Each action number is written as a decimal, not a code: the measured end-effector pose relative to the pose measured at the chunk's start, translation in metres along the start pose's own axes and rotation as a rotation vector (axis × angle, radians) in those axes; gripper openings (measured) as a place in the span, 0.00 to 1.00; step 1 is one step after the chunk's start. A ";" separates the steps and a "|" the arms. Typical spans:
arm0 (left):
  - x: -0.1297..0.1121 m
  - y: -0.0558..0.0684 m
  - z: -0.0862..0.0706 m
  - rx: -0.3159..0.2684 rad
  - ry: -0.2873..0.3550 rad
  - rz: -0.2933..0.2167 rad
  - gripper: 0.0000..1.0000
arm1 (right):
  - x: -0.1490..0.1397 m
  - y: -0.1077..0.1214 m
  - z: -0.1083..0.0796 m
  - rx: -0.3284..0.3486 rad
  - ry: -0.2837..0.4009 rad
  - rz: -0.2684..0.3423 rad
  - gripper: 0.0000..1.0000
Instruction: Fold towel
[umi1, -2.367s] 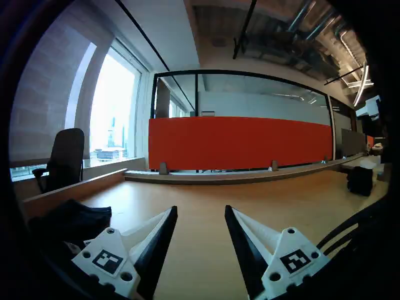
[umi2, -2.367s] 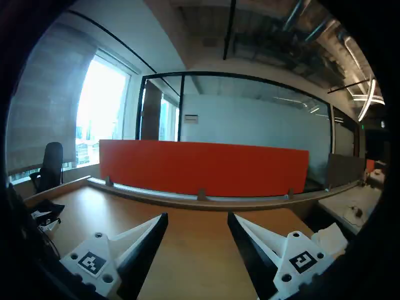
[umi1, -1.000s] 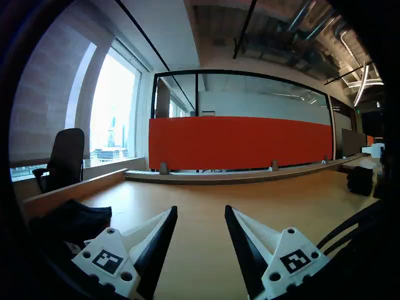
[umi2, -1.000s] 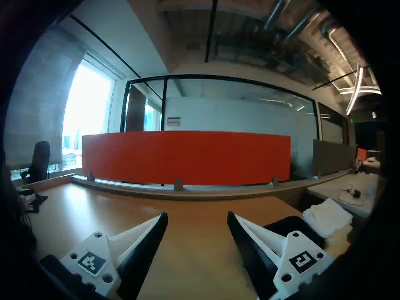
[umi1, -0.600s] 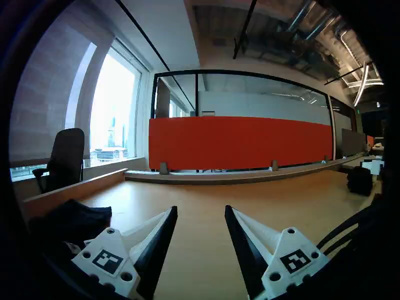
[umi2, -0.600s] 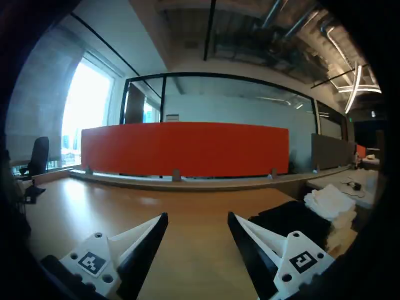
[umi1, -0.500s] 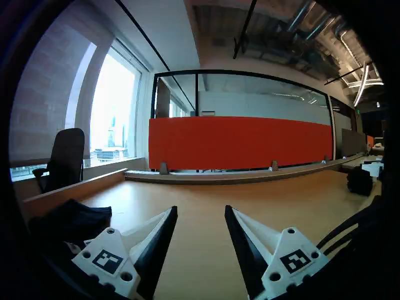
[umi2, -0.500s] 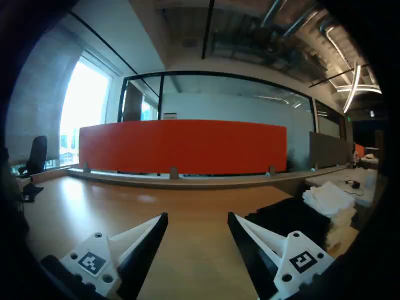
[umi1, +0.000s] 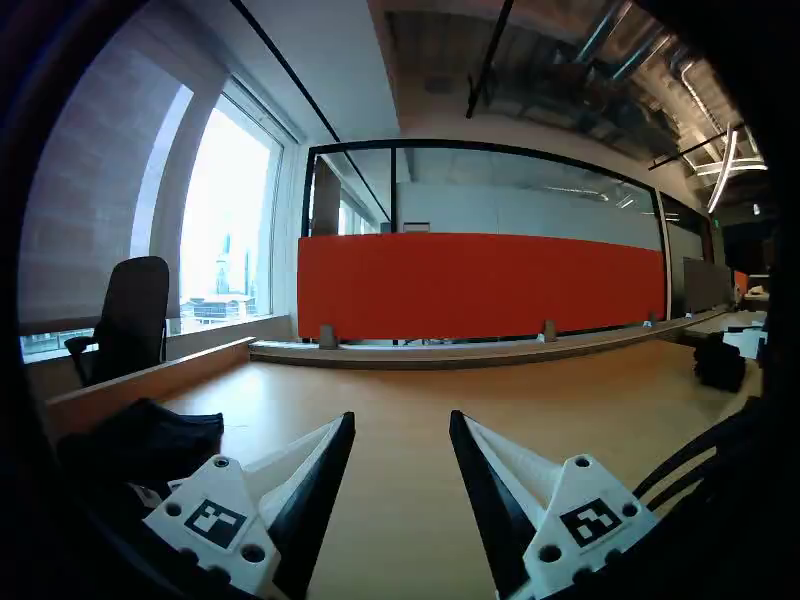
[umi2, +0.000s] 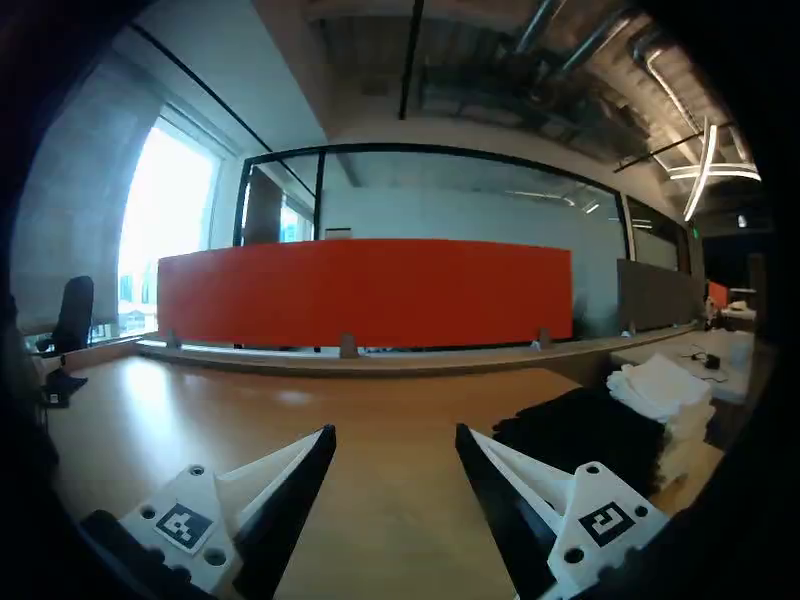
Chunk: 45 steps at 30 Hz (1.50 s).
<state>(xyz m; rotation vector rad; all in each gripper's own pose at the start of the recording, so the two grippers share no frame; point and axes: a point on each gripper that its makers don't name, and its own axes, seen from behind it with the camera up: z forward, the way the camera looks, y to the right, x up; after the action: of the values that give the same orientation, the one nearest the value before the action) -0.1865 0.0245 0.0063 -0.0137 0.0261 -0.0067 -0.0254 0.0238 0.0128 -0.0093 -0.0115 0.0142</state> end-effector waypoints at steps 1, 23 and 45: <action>0.000 0.000 0.000 0.000 0.000 0.000 0.69 | -0.001 -0.001 0.000 0.002 -0.001 -0.001 0.92; 0.000 0.000 0.000 0.000 0.000 0.000 0.69 | -0.001 -0.010 -0.002 0.014 0.024 -0.010 0.92; 0.000 0.000 -0.001 0.000 0.000 0.000 0.69 | 0.003 -0.013 -0.007 0.025 0.034 -0.007 0.93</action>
<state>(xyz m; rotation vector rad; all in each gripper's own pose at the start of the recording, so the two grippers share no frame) -0.1866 0.0243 0.0058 -0.0138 0.0261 -0.0066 -0.0223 0.0110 0.0062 0.0151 0.0229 0.0067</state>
